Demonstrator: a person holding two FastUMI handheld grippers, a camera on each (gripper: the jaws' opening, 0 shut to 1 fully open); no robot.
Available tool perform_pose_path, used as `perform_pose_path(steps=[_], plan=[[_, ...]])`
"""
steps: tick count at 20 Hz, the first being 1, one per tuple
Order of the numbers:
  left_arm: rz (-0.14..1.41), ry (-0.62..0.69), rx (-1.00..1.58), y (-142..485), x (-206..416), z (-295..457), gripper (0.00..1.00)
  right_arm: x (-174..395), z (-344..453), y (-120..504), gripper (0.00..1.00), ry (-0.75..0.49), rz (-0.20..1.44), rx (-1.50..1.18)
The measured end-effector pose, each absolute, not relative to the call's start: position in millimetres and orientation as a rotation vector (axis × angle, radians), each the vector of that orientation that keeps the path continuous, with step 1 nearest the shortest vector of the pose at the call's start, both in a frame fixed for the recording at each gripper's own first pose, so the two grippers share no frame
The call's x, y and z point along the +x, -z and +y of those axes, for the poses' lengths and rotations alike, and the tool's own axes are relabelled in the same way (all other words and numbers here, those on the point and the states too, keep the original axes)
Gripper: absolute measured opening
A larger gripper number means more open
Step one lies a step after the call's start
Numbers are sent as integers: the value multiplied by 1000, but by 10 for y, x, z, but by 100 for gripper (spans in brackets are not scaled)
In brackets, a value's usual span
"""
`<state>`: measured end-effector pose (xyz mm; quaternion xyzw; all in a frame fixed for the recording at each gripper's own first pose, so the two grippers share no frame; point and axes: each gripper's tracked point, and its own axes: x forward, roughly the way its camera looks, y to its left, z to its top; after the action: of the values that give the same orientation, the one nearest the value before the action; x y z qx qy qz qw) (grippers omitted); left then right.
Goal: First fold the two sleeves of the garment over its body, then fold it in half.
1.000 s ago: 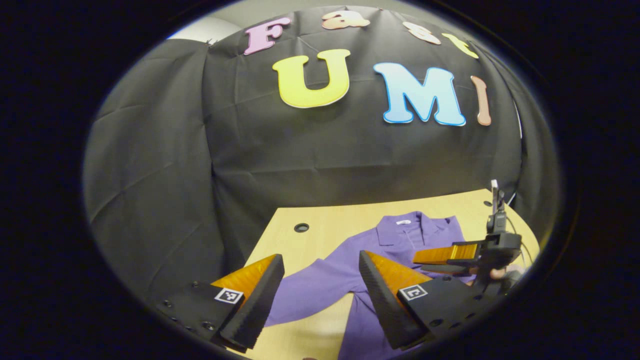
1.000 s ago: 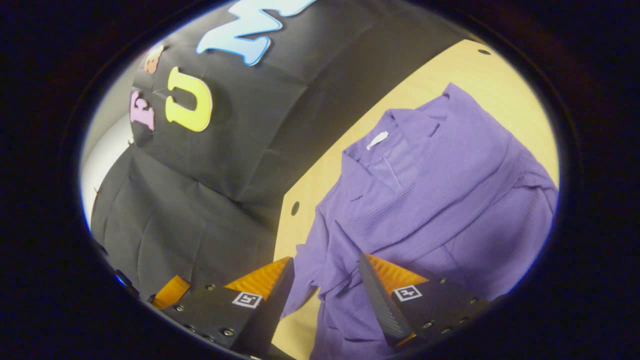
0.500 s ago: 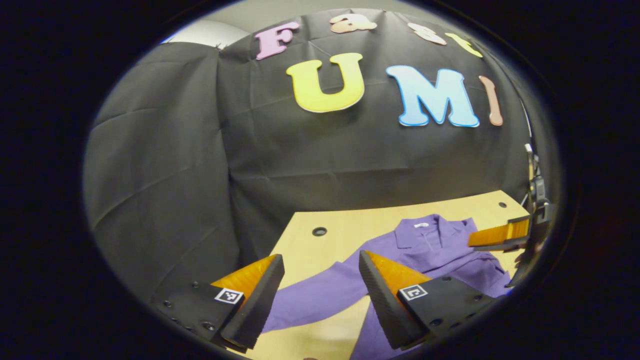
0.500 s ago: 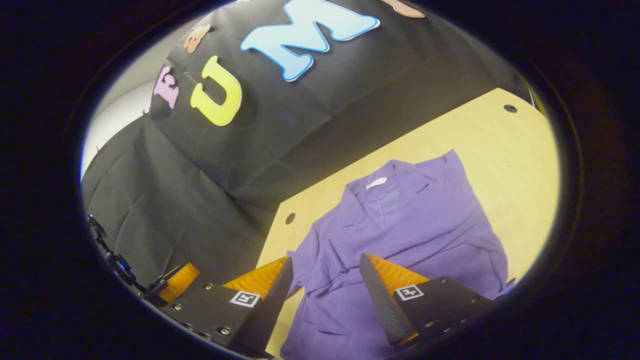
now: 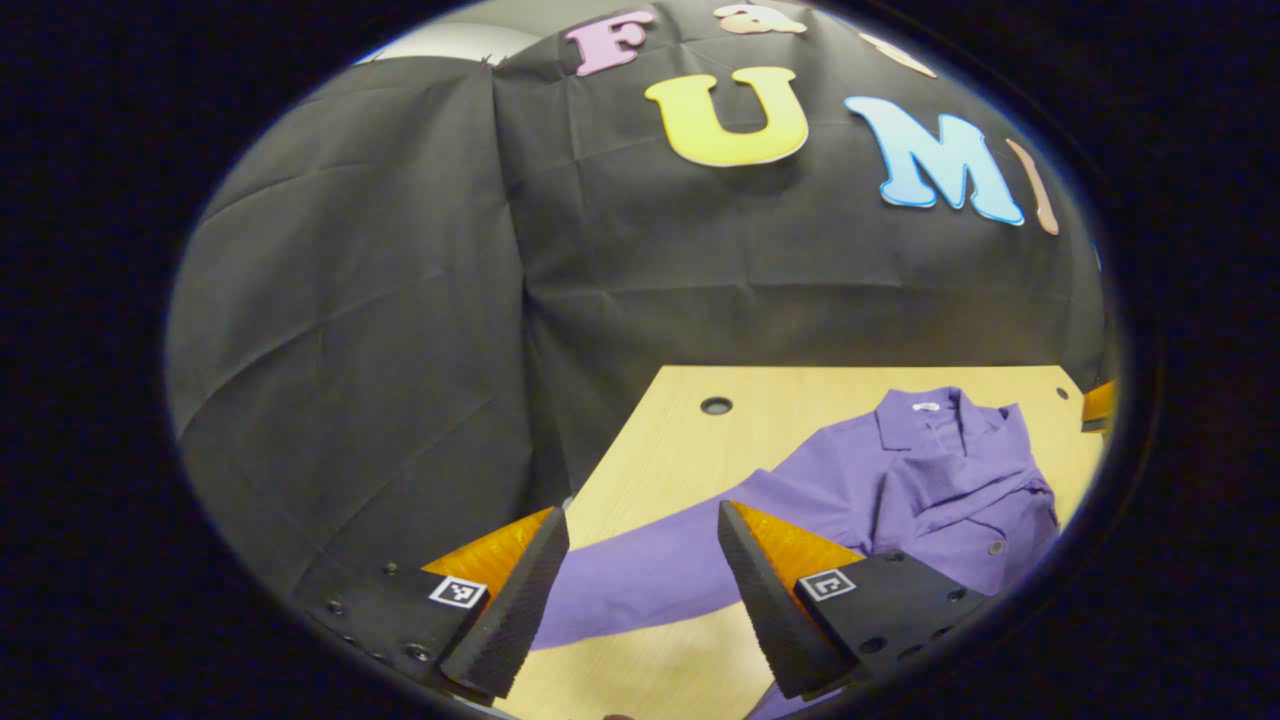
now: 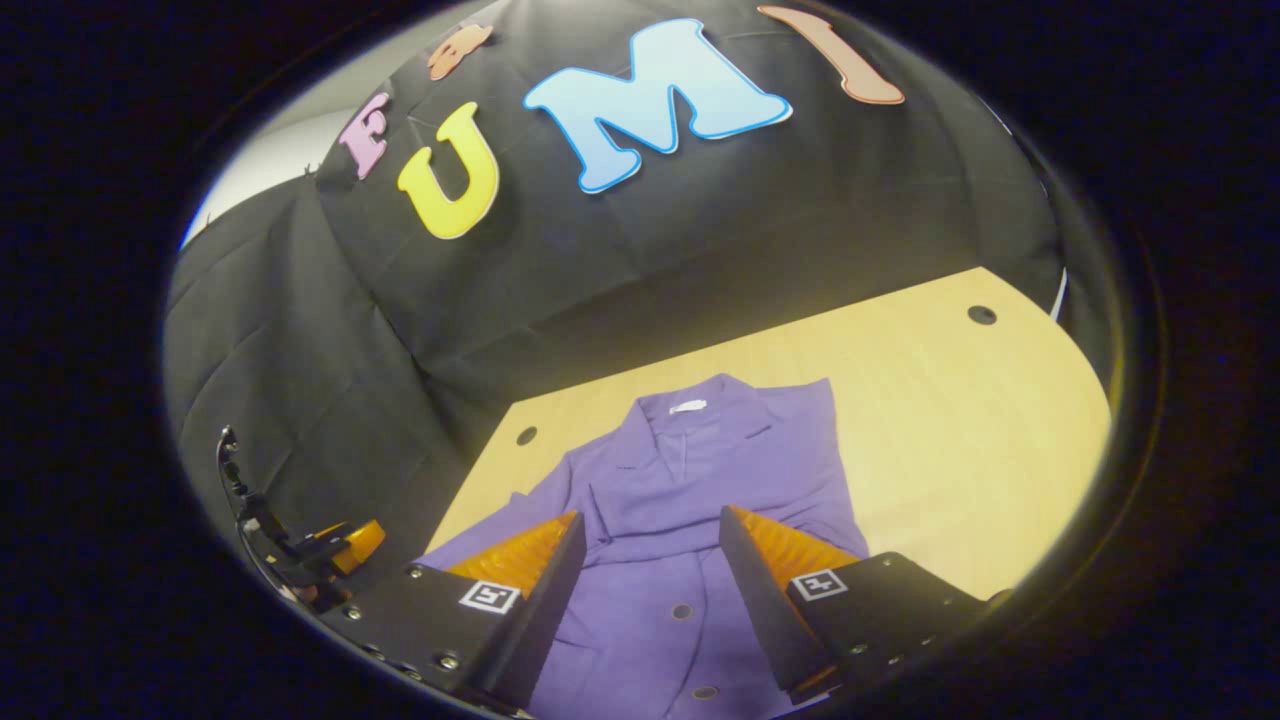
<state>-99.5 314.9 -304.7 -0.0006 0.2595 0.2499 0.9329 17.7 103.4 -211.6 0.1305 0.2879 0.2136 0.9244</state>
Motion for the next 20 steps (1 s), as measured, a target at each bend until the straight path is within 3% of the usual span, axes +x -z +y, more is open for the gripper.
perform_pose_path(steps=[2,11,20], plan=[[568,-556,-36,3301,-1079,3296,96,78,940,2089,83,-430,598,272],[736,-709,-150,4166,-1414,3813,100,-209,534,2124,83,-362,638,270],[806,-747,-206,4519,-1652,3920,100,-737,223,2570,83,-293,792,239]])
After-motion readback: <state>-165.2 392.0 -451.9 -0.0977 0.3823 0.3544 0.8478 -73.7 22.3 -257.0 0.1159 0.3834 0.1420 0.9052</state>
